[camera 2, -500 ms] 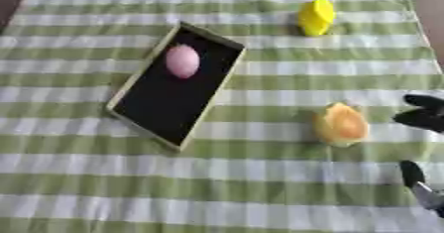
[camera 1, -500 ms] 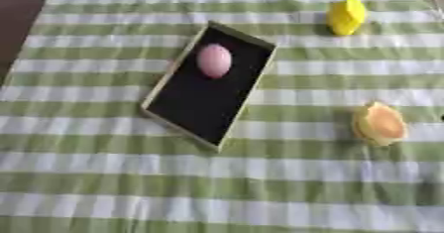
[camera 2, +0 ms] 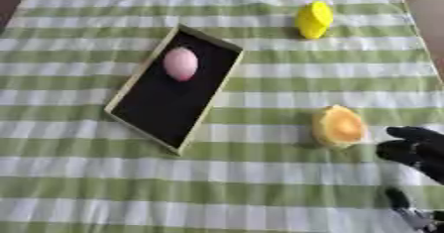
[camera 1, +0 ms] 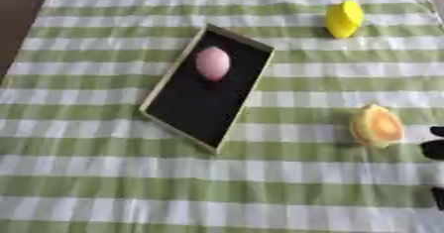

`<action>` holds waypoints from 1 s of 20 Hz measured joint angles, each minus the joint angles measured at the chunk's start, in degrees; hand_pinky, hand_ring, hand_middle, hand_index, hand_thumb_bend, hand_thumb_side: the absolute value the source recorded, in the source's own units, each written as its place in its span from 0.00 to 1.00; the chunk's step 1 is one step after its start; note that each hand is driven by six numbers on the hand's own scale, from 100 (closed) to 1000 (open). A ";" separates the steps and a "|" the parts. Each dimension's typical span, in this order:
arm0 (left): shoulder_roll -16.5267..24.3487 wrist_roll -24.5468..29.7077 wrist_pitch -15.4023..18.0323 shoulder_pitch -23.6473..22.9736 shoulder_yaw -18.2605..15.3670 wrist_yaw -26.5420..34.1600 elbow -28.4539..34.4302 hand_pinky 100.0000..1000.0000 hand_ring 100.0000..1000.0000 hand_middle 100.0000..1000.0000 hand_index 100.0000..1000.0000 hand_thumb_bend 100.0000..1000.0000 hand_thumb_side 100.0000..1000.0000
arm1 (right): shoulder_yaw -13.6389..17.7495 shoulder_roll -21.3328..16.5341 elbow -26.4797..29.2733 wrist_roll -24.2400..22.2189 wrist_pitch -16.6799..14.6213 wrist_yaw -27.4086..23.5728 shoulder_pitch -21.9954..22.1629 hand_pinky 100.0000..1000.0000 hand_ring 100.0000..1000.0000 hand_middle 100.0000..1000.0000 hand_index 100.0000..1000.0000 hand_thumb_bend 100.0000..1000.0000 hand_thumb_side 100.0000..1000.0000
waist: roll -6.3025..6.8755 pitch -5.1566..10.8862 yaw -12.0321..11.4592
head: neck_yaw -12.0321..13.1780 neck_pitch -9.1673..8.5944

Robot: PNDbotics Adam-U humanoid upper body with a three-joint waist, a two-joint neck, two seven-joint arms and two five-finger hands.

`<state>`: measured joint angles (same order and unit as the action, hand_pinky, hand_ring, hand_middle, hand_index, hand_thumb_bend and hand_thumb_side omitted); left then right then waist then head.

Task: Pick up objects on the table and place them in the box.

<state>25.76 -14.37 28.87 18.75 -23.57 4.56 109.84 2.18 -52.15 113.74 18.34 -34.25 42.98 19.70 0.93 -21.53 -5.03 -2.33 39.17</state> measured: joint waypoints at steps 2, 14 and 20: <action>0.00 0.12 0.01 0.00 0.00 0.03 -0.01 0.70 0.77 0.69 0.84 0.00 0.44 | -0.96 -0.81 0.00 -0.34 0.75 0.43 -0.18 0.95 0.97 0.77 0.92 0.00 0.11 | -0.04 0.00 -0.13 | -0.23 -0.01; 0.01 1.22 -0.11 -0.03 0.02 0.84 -0.35 0.70 0.76 0.69 0.83 0.00 0.45 | -2.91 -5.75 0.00 -3.43 5.09 -7.94 -6.19 0.96 0.97 0.74 0.92 0.00 0.11 | -0.83 0.52 -0.62 | -1.01 -0.10; 0.47 1.45 -0.35 -0.08 0.03 0.98 -0.34 0.70 0.76 0.69 0.83 0.00 0.45 | -2.75 -9.20 0.01 -5.35 6.97 -12.01 -8.99 0.98 0.99 0.74 0.95 0.00 0.12 | -1.23 1.18 -0.62 | -1.31 -0.10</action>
<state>26.23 -12.92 28.52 18.67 -23.55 5.54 109.50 -0.57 -61.35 113.74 12.99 -27.28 30.97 10.70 -0.30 -20.35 -5.65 -3.63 39.07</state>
